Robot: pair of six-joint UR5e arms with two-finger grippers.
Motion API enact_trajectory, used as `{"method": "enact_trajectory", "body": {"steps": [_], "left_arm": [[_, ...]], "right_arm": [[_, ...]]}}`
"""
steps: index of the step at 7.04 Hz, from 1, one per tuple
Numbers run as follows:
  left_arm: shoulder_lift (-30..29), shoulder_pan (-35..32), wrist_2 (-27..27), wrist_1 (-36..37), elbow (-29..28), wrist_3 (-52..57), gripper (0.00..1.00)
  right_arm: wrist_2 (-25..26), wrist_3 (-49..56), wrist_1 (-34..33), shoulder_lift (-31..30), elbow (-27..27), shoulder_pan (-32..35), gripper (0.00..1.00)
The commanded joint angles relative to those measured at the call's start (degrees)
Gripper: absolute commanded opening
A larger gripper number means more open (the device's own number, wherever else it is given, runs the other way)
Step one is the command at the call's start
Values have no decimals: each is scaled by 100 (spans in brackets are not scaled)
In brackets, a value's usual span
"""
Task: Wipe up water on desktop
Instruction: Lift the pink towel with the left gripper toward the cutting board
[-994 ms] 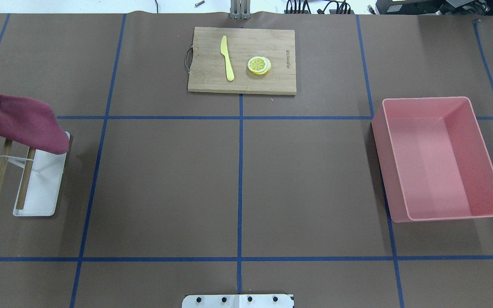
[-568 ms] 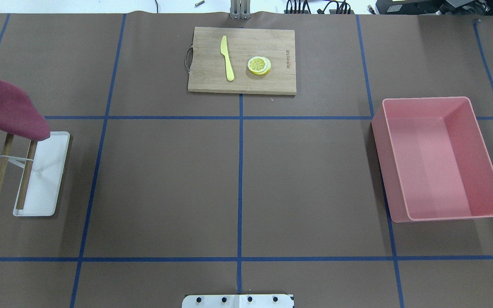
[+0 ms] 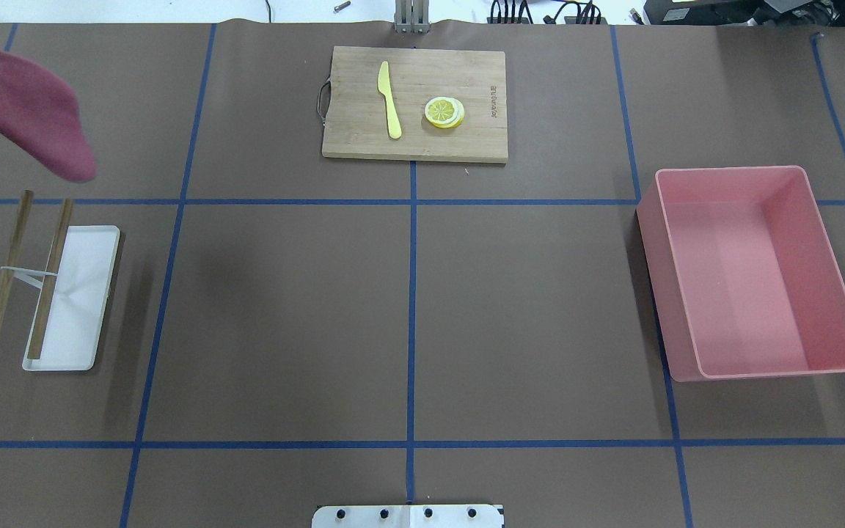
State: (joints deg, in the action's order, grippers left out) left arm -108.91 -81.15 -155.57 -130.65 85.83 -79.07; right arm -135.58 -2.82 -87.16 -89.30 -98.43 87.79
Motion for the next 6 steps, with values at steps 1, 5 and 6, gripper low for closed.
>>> {"method": "enact_trajectory", "body": {"steps": [1, 5, 6], "left_arm": [[-620, 352, 446, 303, 48, -1089, 0], [-964, 1546, 1895, 364, 548, -2697, 0], [-1330, 1680, 1978, 826, 575, -3119, 0]], "right_arm": [[-91, -17, 958, 45, 34, -427, 100], [-259, -1010, 1201, 1386, -333, -999, 100], [-241, -1184, 1175, 1737, -527, -1288, 100]]}}
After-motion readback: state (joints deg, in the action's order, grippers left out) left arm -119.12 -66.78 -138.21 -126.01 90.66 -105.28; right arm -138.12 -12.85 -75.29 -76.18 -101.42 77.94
